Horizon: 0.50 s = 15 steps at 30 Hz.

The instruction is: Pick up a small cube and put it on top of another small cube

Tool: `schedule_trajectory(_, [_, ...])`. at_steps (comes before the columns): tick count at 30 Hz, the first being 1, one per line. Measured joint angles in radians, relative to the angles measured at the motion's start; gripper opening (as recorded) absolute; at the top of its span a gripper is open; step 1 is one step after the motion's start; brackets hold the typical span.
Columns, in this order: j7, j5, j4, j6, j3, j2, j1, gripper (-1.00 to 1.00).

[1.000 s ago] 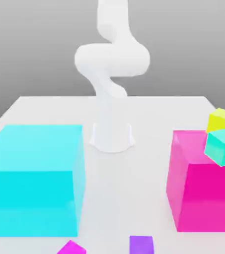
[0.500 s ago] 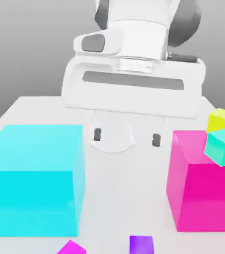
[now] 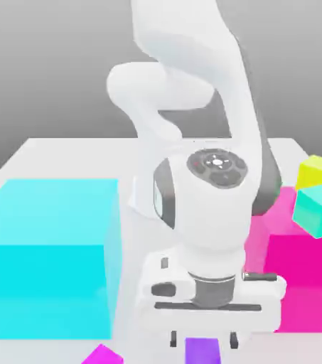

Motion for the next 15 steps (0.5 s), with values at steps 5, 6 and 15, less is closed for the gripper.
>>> schedule_trajectory(5, [0.001,-0.001,0.000,0.001,0.000,0.000,0.000,-1.00])
schedule_trajectory(6, [0.004,-0.005,0.003,0.013,-0.005,0.015,0.004,-1.00])
schedule_trajectory(15, [-0.062,0.056,-0.018,-0.153,0.008,-0.164,-0.070,-1.00])
